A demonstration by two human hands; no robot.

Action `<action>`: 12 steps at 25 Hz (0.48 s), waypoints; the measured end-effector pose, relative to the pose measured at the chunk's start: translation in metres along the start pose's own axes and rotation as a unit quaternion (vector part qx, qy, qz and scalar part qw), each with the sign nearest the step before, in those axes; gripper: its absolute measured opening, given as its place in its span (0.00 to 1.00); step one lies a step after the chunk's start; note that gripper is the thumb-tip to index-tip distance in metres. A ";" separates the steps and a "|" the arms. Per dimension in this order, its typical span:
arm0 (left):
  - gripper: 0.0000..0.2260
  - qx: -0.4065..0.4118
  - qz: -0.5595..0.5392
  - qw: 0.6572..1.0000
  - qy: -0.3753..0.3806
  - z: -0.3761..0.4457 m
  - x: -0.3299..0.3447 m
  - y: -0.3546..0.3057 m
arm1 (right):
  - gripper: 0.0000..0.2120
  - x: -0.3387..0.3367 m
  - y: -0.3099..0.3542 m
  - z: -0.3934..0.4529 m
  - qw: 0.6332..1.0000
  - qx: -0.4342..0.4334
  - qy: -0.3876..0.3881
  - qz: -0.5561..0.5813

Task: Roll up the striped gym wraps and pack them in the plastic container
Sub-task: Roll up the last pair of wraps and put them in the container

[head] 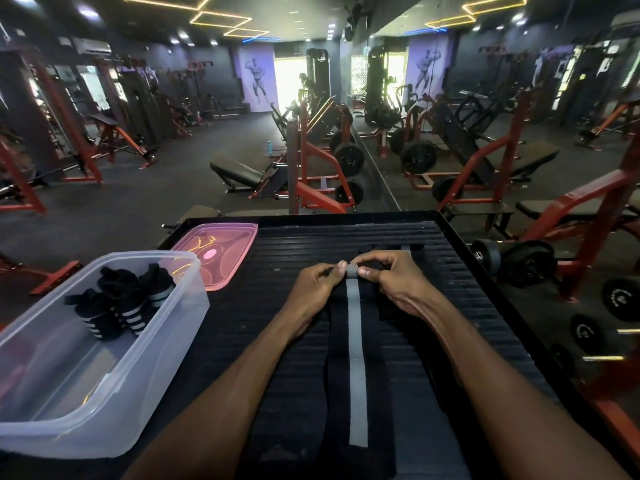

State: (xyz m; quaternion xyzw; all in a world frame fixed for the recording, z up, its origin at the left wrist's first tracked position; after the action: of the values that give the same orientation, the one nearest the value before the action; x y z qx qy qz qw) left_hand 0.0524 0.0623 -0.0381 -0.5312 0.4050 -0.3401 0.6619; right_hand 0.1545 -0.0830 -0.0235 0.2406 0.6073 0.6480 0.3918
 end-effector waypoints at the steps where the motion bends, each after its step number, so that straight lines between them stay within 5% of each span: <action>1: 0.10 -0.004 0.002 1.000 -0.001 0.000 0.001 0.000 | 0.10 0.001 0.002 -0.002 1.000 0.000 0.003 0.005; 3: 0.05 0.005 -0.006 1.000 -0.019 -0.001 0.001 -0.001 | 0.10 0.002 0.005 -0.003 0.999 0.019 0.011 0.033; 7: 0.14 0.044 -0.009 0.998 -0.036 -0.002 -0.001 -0.004 | 0.05 0.002 0.000 -0.001 0.992 0.118 0.049 0.024; 12: 0.11 0.044 -0.037 0.998 -0.013 -0.003 0.000 -0.005 | 0.06 -0.002 0.004 -0.003 1.000 0.021 0.009 -0.008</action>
State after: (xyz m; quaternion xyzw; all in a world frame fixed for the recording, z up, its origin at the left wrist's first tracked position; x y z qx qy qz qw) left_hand 0.0499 0.0599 -0.0333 -0.5208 0.3610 -0.3749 0.6767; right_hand 0.1524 -0.0866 -0.0195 0.2380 0.6261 0.6340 0.3864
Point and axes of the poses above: each hand's wrist, its own z-axis towards the middle knuckle, its own x-axis out of the palm, y = z × x, the point moved 1 cm from there along z, towards the middle knuckle, and after that the axes turned 1 degree about x, right-handed, at the moved point
